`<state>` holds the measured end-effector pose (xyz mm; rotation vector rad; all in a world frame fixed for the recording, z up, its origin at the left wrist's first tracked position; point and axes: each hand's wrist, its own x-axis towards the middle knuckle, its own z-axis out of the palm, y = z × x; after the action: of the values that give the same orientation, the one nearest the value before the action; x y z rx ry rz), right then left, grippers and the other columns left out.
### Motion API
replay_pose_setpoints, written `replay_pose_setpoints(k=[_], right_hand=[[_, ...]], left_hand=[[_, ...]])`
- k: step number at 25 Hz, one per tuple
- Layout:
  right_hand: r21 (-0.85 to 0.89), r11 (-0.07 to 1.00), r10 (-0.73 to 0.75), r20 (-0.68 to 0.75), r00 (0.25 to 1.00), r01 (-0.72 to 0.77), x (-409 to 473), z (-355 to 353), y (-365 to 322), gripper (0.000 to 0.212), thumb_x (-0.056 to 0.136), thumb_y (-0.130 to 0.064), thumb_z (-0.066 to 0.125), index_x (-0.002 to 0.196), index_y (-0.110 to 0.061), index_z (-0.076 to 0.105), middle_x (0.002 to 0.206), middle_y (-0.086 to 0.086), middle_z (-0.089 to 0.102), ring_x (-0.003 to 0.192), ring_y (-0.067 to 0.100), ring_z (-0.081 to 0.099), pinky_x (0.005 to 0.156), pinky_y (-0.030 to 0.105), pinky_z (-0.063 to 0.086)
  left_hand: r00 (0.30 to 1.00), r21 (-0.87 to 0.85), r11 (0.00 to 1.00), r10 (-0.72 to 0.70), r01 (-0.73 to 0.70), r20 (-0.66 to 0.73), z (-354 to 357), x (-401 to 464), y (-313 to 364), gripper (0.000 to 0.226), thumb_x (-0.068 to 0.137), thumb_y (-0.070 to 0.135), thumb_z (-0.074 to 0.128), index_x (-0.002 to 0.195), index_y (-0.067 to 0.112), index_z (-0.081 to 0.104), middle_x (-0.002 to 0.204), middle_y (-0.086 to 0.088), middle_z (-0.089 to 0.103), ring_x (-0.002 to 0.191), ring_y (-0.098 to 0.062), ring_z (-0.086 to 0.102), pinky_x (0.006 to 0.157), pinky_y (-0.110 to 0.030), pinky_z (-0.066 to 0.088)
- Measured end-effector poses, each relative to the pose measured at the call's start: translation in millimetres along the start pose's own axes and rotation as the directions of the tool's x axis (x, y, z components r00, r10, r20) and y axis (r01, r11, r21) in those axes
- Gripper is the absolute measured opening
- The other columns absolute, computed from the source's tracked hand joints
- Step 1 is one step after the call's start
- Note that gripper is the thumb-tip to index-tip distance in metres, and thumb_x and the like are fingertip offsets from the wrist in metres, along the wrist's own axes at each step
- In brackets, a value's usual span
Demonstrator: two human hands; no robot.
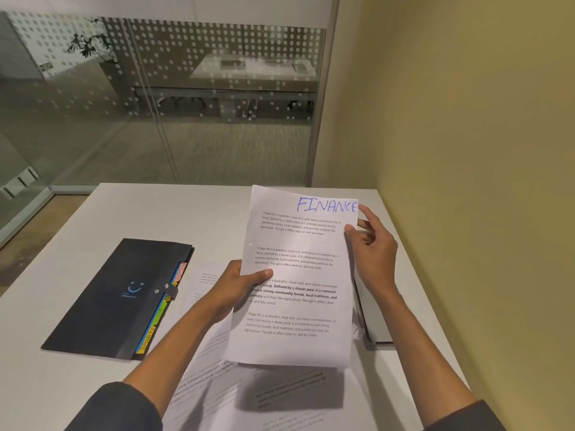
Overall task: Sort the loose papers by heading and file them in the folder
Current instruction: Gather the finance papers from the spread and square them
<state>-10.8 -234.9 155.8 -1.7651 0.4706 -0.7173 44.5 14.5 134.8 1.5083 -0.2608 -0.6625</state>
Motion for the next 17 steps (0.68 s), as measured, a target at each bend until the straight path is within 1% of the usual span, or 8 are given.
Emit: replay_pose_setpoints(k=[3, 6, 10, 12, 13, 15, 16, 17], right_hand=[[0.005, 0.996, -0.094, -0.055, 0.994, 0.094, 2.3, -1.8, -6.2, 0.038, 0.088, -0.012, 0.071, 0.125, -0.02, 0.066, 0.101, 0.0, 0.071, 0.081, 0.009, 0.065, 0.07, 0.016, 0.053], [-0.033, 0.988, -0.152, -0.085, 0.985, 0.15, 2.2, -2.0, -8.7, 0.03, 0.086, -0.012, 0.074, 0.116, -0.014, 0.07, 0.097, -0.001, 0.072, 0.078, 0.009, 0.067, 0.068, 0.017, 0.054], [-0.008, 0.991, -0.134, -0.145, 0.98, 0.134, 6.9, -4.3, -12.3, 0.025, 0.082, -0.004, 0.076, 0.107, -0.008, 0.074, 0.083, -0.002, 0.073, 0.07, 0.0, 0.065, 0.069, 0.01, 0.052], [-0.025, 0.99, -0.142, -0.145, 0.979, 0.14, 8.4, -6.1, -13.3, 0.021, 0.083, -0.005, 0.076, 0.104, -0.009, 0.075, 0.085, 0.002, 0.075, 0.07, -0.002, 0.066, 0.07, 0.01, 0.052], [-0.049, 0.987, -0.16, -0.145, 0.976, 0.154, 8.0, -7.1, -12.7, 0.019, 0.083, -0.007, 0.076, 0.102, -0.009, 0.075, 0.088, 0.003, 0.075, 0.072, -0.001, 0.067, 0.071, 0.013, 0.054], [-0.155, 0.962, -0.25, -0.157, 0.955, 0.226, 5.6, -8.3, -9.8, 0.014, 0.086, -0.012, 0.073, 0.1, -0.011, 0.076, 0.09, 0.001, 0.076, 0.073, 0.005, 0.069, 0.072, 0.029, 0.059], [-0.238, 0.927, -0.333, -0.168, 0.928, 0.289, 4.2, -8.3, -7.7, 0.012, 0.088, -0.015, 0.071, 0.099, -0.012, 0.076, 0.091, 0.0, 0.076, 0.073, 0.01, 0.07, 0.069, 0.035, 0.059], [-0.33, 0.872, -0.432, -0.174, 0.885, 0.361, 2.6, -8.1, -5.9, 0.013, 0.089, -0.018, 0.069, 0.099, -0.012, 0.076, 0.094, 0.0, 0.077, 0.074, 0.014, 0.07, 0.068, 0.036, 0.059]], left_hand=[[0.999, 0.075, 0.997, 0.03, -0.028, -0.018, 0.9, -0.7, -2.2, 0.022, 0.093, 0.013, 0.06, 0.114, 0.014, 0.066, 0.107, -0.003, 0.074, 0.098, -0.022, 0.071, 0.086, -0.035, 0.056], [0.998, 0.108, 0.993, 0.048, -0.043, -0.041, 0.9, -1.1, -3.4, 0.019, 0.093, 0.015, 0.06, 0.111, 0.019, 0.067, 0.106, 0.0, 0.074, 0.097, -0.019, 0.071, 0.089, -0.037, 0.055], [0.999, 0.057, 0.997, 0.044, -0.043, -0.031, -0.2, -2.6, -3.7, 0.024, 0.092, 0.012, 0.061, 0.116, 0.009, 0.065, 0.107, -0.005, 0.074, 0.097, -0.025, 0.071, 0.087, -0.038, 0.056], [0.999, 0.01, 0.999, 0.036, -0.036, -0.026, 0.9, -2.8, -3.7, 0.025, 0.091, 0.009, 0.061, 0.116, 0.006, 0.065, 0.107, -0.007, 0.073, 0.097, -0.027, 0.071, 0.084, -0.037, 0.057], [0.999, -0.01, 0.999, 0.031, -0.032, -0.024, 2.0, -2.7, -3.7, 0.026, 0.091, 0.008, 0.061, 0.116, 0.006, 0.064, 0.107, -0.008, 0.073, 0.097, -0.027, 0.071, 0.082, -0.036, 0.058], [1.0, -0.043, 0.999, 0.021, -0.022, -0.021, 4.9, -3.0, -3.0, 0.025, 0.091, 0.007, 0.061, 0.115, 0.006, 0.065, 0.107, -0.009, 0.073, 0.097, -0.028, 0.071, 0.081, -0.035, 0.058], [1.0, -0.057, 0.998, 0.016, -0.017, -0.02, 6.5, -3.2, -2.5, 0.024, 0.091, 0.007, 0.061, 0.115, 0.007, 0.065, 0.107, -0.009, 0.073, 0.097, -0.028, 0.071, 0.08, -0.034, 0.058], [1.0, -0.069, 0.998, 0.012, -0.013, -0.018, 7.9, -3.4, -2.1, 0.024, 0.091, 0.007, 0.061, 0.114, 0.007, 0.065, 0.107, -0.009, 0.073, 0.096, -0.028, 0.071, 0.079, -0.034, 0.058]])
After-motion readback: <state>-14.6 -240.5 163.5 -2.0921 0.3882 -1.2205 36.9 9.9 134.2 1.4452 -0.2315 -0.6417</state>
